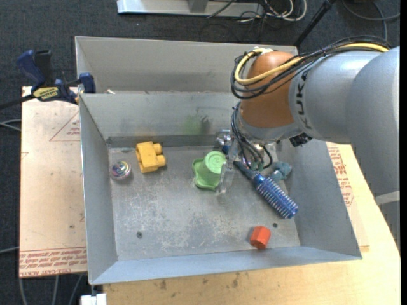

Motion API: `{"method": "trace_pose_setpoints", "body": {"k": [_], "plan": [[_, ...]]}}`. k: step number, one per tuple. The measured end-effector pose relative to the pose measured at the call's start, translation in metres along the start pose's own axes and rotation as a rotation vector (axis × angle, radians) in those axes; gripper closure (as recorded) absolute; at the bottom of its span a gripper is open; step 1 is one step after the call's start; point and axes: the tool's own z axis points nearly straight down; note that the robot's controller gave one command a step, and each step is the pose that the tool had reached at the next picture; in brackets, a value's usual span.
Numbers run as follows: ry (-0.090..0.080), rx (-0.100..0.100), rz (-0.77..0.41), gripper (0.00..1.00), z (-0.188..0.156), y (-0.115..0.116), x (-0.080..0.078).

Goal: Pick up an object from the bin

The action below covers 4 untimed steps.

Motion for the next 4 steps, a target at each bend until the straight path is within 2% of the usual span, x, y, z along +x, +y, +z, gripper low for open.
{"method": "trace_pose_setpoints", "body": {"k": [1, 2, 3, 4], "plan": [[-0.004, -0.001, 0.029, 0.0, 0.029, 0.013, 0.009], [-0.004, 0.0, 0.028, 0.0, 0.028, 0.013, 0.008], [-0.012, -0.001, 0.027, 1.0, 0.024, 0.014, 0.005], [-0.008, -0.001, 0.026, 1.0, -0.031, 0.015, 0.003]]}}
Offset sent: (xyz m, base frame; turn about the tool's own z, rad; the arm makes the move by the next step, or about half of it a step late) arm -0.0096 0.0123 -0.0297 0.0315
